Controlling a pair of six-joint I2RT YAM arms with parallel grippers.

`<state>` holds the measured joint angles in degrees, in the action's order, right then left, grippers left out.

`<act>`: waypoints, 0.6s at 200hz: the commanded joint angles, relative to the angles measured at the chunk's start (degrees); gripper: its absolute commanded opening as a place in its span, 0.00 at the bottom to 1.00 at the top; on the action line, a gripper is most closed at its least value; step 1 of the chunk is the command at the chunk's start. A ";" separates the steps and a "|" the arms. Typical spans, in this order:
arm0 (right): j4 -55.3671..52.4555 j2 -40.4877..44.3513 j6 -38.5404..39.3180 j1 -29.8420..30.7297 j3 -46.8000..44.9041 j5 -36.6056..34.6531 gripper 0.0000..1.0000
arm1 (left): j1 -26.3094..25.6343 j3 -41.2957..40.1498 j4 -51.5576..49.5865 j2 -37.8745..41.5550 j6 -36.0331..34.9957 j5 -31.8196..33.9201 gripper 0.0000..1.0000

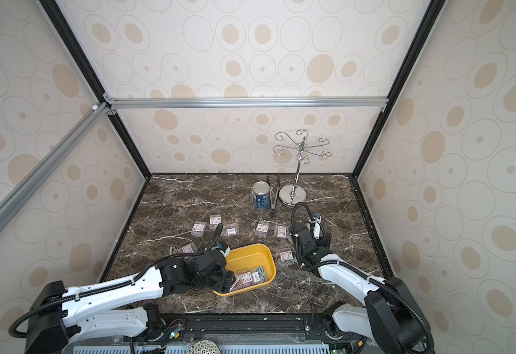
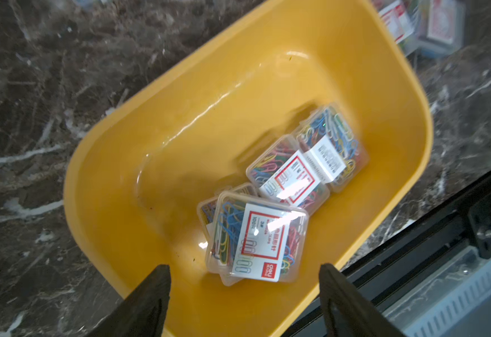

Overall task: Take the paper clips out of the storage box
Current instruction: Adjust the boxed paper clips in the storage box.

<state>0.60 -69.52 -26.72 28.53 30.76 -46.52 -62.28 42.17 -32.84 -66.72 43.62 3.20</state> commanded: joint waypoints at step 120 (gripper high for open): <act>-1.75 0.39 -1.14 -0.22 1.03 -0.50 0.90 | -0.70 6.01 -1.18 -11.15 -5.18 -1.04 0.83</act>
<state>-0.47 -69.56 -26.85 28.53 30.96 -46.50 -62.41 46.00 -33.26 -76.99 40.40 2.52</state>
